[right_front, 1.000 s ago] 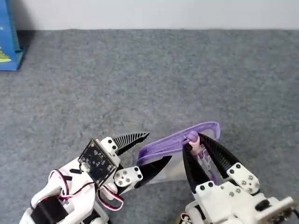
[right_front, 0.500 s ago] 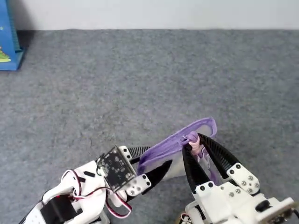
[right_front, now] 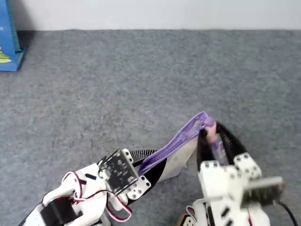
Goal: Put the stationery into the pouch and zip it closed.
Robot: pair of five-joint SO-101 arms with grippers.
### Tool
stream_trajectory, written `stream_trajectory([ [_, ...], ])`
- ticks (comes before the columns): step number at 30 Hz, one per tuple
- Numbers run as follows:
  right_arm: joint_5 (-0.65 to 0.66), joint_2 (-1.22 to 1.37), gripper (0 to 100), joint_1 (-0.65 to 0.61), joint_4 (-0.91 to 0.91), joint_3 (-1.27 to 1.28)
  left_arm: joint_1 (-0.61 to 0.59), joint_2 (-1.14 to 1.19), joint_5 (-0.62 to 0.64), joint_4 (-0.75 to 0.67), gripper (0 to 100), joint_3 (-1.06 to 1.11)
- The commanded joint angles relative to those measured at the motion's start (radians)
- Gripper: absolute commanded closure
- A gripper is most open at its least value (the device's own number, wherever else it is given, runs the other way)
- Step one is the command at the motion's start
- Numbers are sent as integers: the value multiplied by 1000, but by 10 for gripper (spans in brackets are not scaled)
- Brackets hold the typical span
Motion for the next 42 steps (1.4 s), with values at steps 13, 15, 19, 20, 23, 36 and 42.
stream_trajectory([
  [13,-29,7,991,340,-280,230,-169,-8,-17,83,991,-16],
  [15,-31,7,991,332,-275,230,-169,-8,-29,86,991,-18],
  [19,-35,7,991,265,-266,210,-169,-17,-34,78,991,-21],
  [20,-35,7,991,234,-246,199,-169,-34,-32,78,990,-25],
  [23,-35,7,991,125,-189,160,-169,-109,-29,78,984,-36],
  [36,-37,5,991,-21,-54,32,-250,-336,41,86,838,18],
  [42,-37,5,991,-170,-82,28,-252,-336,41,86,837,18],
])
